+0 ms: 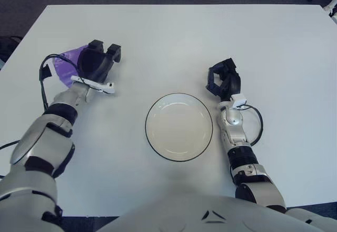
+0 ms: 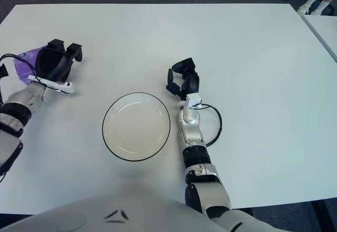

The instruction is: Put the tissue paper into the plate.

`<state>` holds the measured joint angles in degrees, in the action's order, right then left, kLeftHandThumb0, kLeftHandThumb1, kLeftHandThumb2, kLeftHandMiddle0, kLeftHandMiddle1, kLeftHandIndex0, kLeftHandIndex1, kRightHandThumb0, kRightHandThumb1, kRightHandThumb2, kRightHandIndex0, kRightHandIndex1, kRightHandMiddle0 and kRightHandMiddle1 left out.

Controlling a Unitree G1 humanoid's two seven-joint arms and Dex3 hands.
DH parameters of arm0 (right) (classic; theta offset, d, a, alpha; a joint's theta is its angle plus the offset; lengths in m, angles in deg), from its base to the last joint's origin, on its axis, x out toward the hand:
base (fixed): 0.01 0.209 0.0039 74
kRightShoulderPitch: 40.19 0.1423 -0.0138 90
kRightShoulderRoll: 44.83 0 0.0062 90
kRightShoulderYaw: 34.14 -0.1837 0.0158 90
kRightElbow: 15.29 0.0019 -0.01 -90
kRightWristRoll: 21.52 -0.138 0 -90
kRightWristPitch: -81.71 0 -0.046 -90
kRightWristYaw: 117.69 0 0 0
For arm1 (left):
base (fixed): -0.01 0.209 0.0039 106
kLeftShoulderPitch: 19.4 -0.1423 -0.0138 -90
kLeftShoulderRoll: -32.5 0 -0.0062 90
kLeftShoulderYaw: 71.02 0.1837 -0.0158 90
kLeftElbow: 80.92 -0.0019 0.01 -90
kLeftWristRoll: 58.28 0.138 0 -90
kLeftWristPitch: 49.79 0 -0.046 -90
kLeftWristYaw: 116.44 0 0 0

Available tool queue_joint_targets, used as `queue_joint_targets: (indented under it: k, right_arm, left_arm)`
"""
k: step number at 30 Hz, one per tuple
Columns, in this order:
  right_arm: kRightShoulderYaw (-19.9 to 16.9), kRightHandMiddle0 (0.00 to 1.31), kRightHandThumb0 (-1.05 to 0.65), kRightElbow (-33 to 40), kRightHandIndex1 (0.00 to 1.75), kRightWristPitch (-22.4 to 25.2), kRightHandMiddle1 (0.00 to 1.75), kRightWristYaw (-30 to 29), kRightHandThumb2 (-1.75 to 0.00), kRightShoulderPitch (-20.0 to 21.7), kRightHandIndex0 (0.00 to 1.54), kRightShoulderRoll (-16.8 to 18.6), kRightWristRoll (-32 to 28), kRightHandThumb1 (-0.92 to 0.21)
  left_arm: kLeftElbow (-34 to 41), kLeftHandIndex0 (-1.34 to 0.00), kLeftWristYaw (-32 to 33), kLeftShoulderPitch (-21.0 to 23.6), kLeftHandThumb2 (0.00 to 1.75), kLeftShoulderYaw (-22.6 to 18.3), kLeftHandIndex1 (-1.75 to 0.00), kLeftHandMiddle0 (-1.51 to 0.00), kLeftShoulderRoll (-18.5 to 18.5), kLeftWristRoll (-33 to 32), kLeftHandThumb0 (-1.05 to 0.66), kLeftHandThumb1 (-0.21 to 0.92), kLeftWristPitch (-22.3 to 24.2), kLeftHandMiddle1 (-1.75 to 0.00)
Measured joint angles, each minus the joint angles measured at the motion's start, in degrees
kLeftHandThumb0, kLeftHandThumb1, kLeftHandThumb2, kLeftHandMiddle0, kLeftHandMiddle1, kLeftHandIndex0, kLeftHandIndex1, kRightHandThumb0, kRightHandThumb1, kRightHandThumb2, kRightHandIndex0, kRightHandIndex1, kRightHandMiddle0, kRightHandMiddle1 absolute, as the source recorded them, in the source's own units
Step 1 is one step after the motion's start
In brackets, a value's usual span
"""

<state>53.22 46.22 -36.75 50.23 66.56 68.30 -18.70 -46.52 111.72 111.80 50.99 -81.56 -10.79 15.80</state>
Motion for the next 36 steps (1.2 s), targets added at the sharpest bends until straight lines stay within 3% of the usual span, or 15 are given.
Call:
queue_joint_targets:
  k: [1, 2, 5, 9, 16, 18, 19, 23, 30, 36]
  right_arm:
    - [0.0, 0.4, -0.4, 0.0, 1.4, 0.0, 1.75, 0.0, -0.99, 0.0, 0.63, 0.0, 0.1, -0.59]
    - [0.0, 0.4, -0.4, 0.0, 1.39, 0.0, 1.75, -0.1, -0.98, 0.0, 0.62, 0.0, 0.2, -0.59]
    - [0.0, 0.4, -0.4, 0.0, 1.39, 0.0, 1.75, -0.3, -0.98, 0.0, 0.62, 0.0, 0.4, -0.59]
    - [0.1, 0.4, -0.4, 0.0, 1.39, 0.0, 1.75, -0.6, -0.98, 0.0, 0.63, 0.0, 0.6, -0.59]
    - [0.0, 0.39, -0.4, -0.1, 1.39, 0.0, 1.75, -0.6, -0.97, 0.0, 0.63, 0.1, 0.6, -0.6]
    - [-0.1, 0.39, -0.4, -0.2, 1.39, 0.0, 1.75, -0.6, -0.97, 0.0, 0.63, 0.1, 0.6, -0.6]
    - [-0.1, 0.39, -0.4, -0.3, 1.39, 0.0, 1.75, -0.5, -0.97, 0.1, 0.62, 0.1, 0.6, -0.6]
    - [-0.1, 0.39, -0.4, -0.4, 1.39, -0.1, 1.75, -0.4, -0.97, 0.2, 0.63, 0.1, 0.5, -0.6]
    - [-0.1, 0.39, -0.4, -0.7, 1.39, -0.2, 1.75, 0.1, -0.97, 0.4, 0.63, 0.2, 0.5, -0.6]
    - [0.0, 0.4, -0.4, -1.0, 1.39, -0.4, 1.75, 0.4, -0.99, 0.7, 0.64, 0.2, 0.5, -0.59]
  left_arm:
    - [1.7, -0.69, -1.9, -0.5, 1.74, -0.6, -1.7, -0.91, -0.9, -0.5, -0.01, -0.07, -0.9, -1.74]
    - [3.6, -0.69, -3.9, -1.2, 1.63, -1.1, -1.72, -0.98, -1.8, -1.1, -0.2, 0.03, -1.8, -1.74]
    - [8.7, -0.68, -9.0, -3.0, 1.48, -3.1, -1.74, -1.04, -4.4, -2.5, -0.42, 0.16, -3.9, -1.75]
    - [15.9, -0.69, -15.8, -6.0, 1.44, -6.4, -1.74, -0.97, -7.6, -5.4, -0.5, 0.2, -5.8, -1.75]
    - [30.5, -0.61, -27.4, -12.8, 1.32, -14.7, -1.75, -0.44, -11.9, -11.8, -0.5, 0.3, -5.9, -1.75]
    - [32.4, -0.26, -29.0, -13.8, 1.06, -16.3, -1.72, -0.24, -12.2, -12.4, -0.79, 0.44, -5.9, -1.75]
    - [33.3, -0.2, -29.7, -14.2, 1.01, -17.0, -1.71, -0.21, -12.3, -12.7, -0.83, 0.47, -5.9, -1.75]
    - [34.8, -0.04, -30.8, -15.4, 0.77, -19.5, -1.39, -0.04, -12.6, -12.5, -1.0, 0.6, -6.4, -1.57]
    - [35.0, 0.0, -29.4, -16.1, 0.55, -22.5, -0.9, 0.0, -12.8, -9.7, -1.04, 0.78, -7.9, -1.18]
    - [38.1, 0.0, -29.6, -19.3, 0.48, -26.8, -0.57, 0.0, -13.9, -9.1, -1.05, 0.82, -7.1, -1.0]
